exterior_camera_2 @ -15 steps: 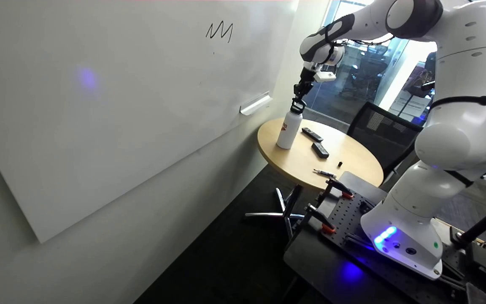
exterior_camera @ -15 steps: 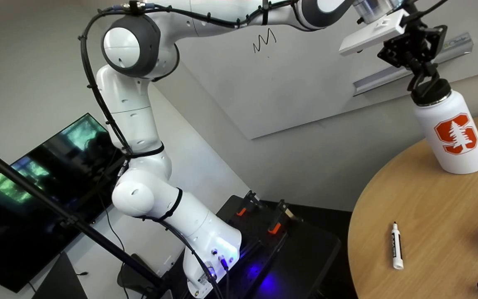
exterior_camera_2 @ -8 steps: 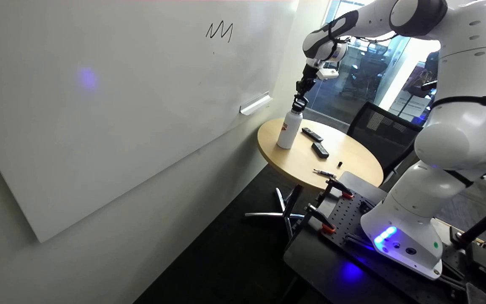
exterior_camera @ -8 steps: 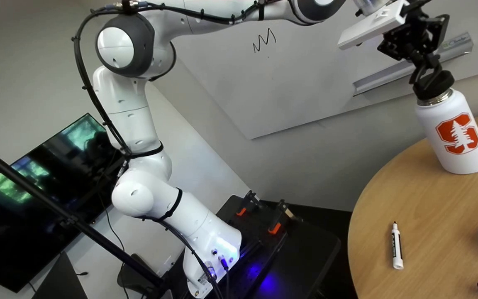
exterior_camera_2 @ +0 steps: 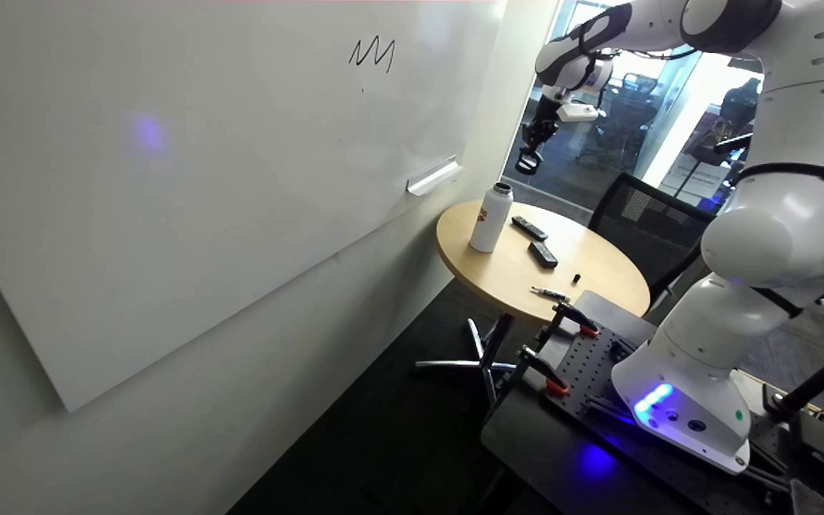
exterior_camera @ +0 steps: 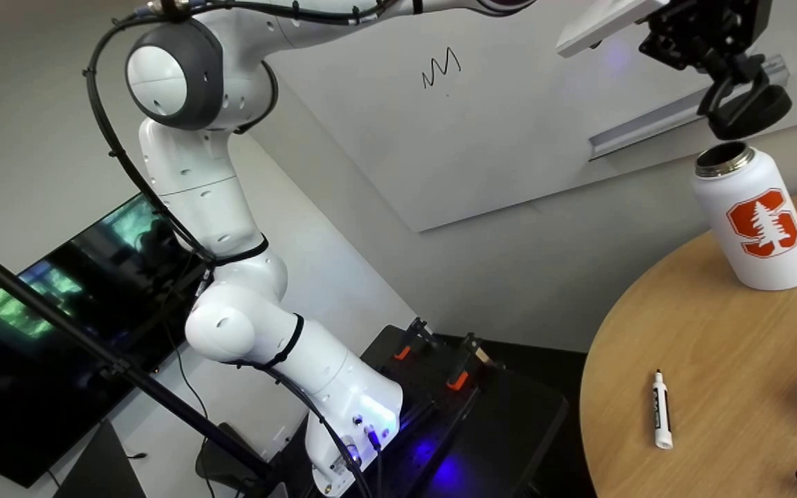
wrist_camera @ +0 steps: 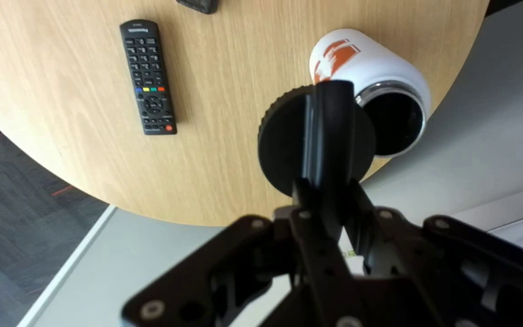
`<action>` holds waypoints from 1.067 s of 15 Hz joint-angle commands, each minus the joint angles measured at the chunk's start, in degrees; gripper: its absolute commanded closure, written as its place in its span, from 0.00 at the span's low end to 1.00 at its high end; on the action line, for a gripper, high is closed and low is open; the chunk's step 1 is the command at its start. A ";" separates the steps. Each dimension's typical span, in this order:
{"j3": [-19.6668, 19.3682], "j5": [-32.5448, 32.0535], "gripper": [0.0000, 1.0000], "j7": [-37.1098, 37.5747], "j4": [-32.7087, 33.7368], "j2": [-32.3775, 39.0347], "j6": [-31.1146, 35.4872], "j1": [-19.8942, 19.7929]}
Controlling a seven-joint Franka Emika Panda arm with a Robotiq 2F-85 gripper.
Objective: Uncover the bottle and put the lid on the table
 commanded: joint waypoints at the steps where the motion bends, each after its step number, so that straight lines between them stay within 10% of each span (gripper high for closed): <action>1: -1.51 -1.35 0.95 1.55 -1.44 -1.62 -4.63 -0.95; 9: -4.36 -20.83 0.95 -5.27 -19.78 -9.72 -0.89 2.24; 11: -3.59 -16.90 0.80 -4.85 -14.00 -5.24 -3.71 0.88; 15: -3.54 -16.70 0.80 -4.84 -13.33 -4.83 -3.72 0.86; 16: -3.70 -17.79 0.95 -3.92 -13.94 -4.69 -2.69 1.40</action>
